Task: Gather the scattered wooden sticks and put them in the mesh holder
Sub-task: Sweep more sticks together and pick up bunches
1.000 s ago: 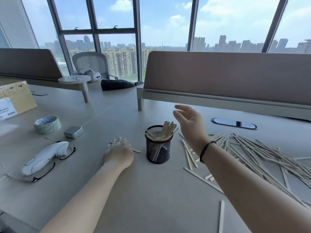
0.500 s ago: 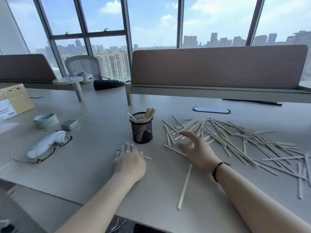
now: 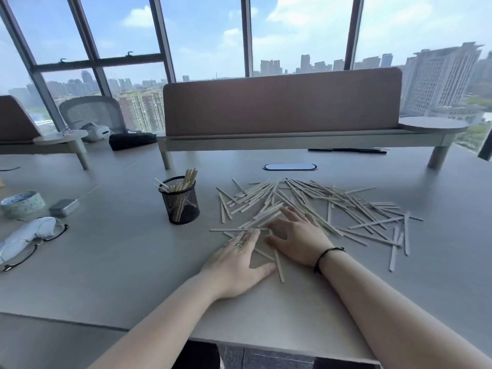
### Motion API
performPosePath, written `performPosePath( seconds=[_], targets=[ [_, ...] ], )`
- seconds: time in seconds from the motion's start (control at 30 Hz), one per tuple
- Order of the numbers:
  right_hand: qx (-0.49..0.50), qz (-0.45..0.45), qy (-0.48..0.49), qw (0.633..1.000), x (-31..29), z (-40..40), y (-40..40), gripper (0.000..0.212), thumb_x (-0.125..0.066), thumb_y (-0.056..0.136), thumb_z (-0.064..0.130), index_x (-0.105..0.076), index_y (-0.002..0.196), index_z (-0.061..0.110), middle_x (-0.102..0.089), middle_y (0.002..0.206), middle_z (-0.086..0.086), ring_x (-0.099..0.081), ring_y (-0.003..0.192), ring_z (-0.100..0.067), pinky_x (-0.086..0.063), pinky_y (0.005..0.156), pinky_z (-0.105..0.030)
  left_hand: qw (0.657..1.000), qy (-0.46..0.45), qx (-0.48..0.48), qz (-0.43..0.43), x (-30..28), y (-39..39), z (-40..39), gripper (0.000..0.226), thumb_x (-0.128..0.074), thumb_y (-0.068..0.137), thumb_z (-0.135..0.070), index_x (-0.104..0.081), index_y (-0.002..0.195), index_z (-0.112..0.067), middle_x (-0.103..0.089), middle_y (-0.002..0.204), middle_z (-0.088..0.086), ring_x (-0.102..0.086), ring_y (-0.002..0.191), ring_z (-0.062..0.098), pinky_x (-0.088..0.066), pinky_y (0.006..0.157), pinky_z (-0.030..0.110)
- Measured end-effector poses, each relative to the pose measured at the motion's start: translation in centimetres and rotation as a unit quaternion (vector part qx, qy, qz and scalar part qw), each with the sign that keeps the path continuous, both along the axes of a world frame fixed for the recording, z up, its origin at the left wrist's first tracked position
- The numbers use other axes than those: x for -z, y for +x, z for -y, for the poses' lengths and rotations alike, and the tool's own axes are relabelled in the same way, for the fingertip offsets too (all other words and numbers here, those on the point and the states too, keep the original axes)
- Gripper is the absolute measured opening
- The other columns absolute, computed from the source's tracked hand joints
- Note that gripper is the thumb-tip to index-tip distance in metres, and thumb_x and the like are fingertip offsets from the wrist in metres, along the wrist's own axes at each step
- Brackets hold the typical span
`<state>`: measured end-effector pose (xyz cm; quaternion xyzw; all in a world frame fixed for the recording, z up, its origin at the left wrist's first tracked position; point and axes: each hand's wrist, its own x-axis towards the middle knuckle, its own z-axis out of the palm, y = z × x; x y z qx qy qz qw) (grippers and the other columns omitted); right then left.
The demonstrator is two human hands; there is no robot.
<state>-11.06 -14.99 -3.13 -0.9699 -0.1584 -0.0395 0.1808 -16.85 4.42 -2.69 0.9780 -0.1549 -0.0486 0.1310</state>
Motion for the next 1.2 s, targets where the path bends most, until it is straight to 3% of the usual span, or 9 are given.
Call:
performPosePath(
  seconds=[0.17, 0.27, 0.33, 0.5, 0.63, 0.77, 0.93, 1.2],
  targets=[
    [0.043, 0.036, -0.016, 0.998, 0.5, 1.0, 1.2, 0.048, -0.043, 0.093, 0.055, -0.049, 0.138, 0.038, -0.022, 0.164, 0.004, -0.003, 0.154, -0.015, -0.002, 0.124, -0.050, 0.995, -0.085, -0.017, 0.039, 0.7, 3.1, -0.2, 0.065, -0.045, 0.095, -0.058, -0.023, 0.154, -0.042, -0.030, 0.162, -0.012, -0.030, 0.148, 0.014, -0.032, 0.116, 0.037],
    [0.066, 0.045, -0.017, 0.997, 0.7, 1.5, 1.9, 0.049, -0.041, 0.094, 0.051, -0.045, 0.140, 0.035, -0.023, 0.163, 0.004, -0.002, 0.154, -0.016, 0.000, 0.123, -0.051, 0.991, -0.095, -0.012, 0.092, 0.7, 5.1, -0.1, 0.056, -0.052, 0.097, -0.046, -0.038, 0.149, -0.037, -0.032, 0.161, -0.011, -0.024, 0.149, 0.009, -0.025, 0.117, 0.028],
    [0.084, 0.043, -0.020, 0.995, 0.7, 1.9, 2.5, 0.049, -0.040, 0.095, 0.045, -0.040, 0.142, 0.033, -0.019, 0.164, 0.002, 0.001, 0.155, -0.018, 0.003, 0.123, -0.052, 0.987, -0.078, -0.029, 0.141, 0.8, 6.7, -0.3, 0.058, -0.053, 0.092, -0.052, -0.044, 0.146, -0.034, -0.032, 0.161, -0.007, -0.016, 0.151, 0.010, -0.021, 0.119, 0.031],
    [0.124, 0.078, -0.021, 0.989, 0.6, 2.1, 4.0, 0.049, -0.040, 0.086, 0.037, -0.045, 0.133, 0.027, -0.036, 0.152, 0.001, -0.012, 0.150, -0.021, -0.003, 0.122, -0.053, 0.983, -0.014, -0.137, 0.124, 0.7, 10.1, -0.6, 0.091, -0.041, 0.079, -0.083, -0.024, 0.154, -0.034, -0.012, 0.167, 0.007, -0.007, 0.154, 0.030, -0.015, 0.121, 0.047],
    [0.152, 0.087, -0.018, 0.984, 1.0, 2.2, 5.3, 0.044, -0.039, 0.081, 0.040, -0.049, 0.122, 0.026, -0.048, 0.135, 0.001, -0.027, 0.140, -0.021, -0.013, 0.119, -0.050, 0.982, -0.011, -0.175, 0.074, 0.8, 12.4, 0.1, 0.103, -0.033, 0.073, -0.090, -0.016, 0.156, -0.032, -0.011, 0.167, 0.010, -0.012, 0.153, 0.034, -0.011, 0.122, 0.051],
    [0.163, 0.073, -0.013, 0.984, 1.2, 2.2, 6.8, 0.047, -0.036, 0.080, 0.042, -0.047, 0.123, 0.025, -0.048, 0.137, -0.001, -0.027, 0.142, -0.024, -0.018, 0.117, -0.052, 0.991, -0.029, -0.116, 0.054, 0.6, 13.0, 0.8, 0.097, -0.035, 0.077, -0.089, -0.020, 0.155, -0.034, -0.026, 0.164, -0.003, -0.020, 0.152, 0.023, -0.019, 0.121, 0.041],
    [0.182, 0.046, 0.018, 0.982, 0.7, 2.2, 7.9, 0.046, -0.034, 0.082, 0.035, -0.044, 0.126, 0.026, -0.047, 0.140, -0.001, -0.028, 0.140, -0.023, -0.020, 0.115, -0.050, 0.998, -0.048, 0.001, 0.034, -0.1, 11.3, 2.7, 0.106, -0.040, 0.071, -0.092, -0.015, 0.158, -0.035, -0.021, 0.165, -0.012, -0.014, 0.152, 0.008, -0.017, 0.120, 0.031],
    [0.178, 0.037, 0.053, 0.982, 0.4, 2.5, 7.6, 0.048, -0.032, 0.082, 0.038, -0.043, 0.128, 0.026, -0.045, 0.143, -0.001, -0.029, 0.141, -0.023, -0.022, 0.116, -0.046, 0.999, -0.008, 0.028, 0.044, 0.4, 10.1, 6.1, 0.138, -0.043, 0.045, -0.103, 0.003, 0.158, -0.038, -0.004, 0.168, -0.008, 0.000, 0.154, 0.014, -0.002, 0.125, 0.040]
  ],
)
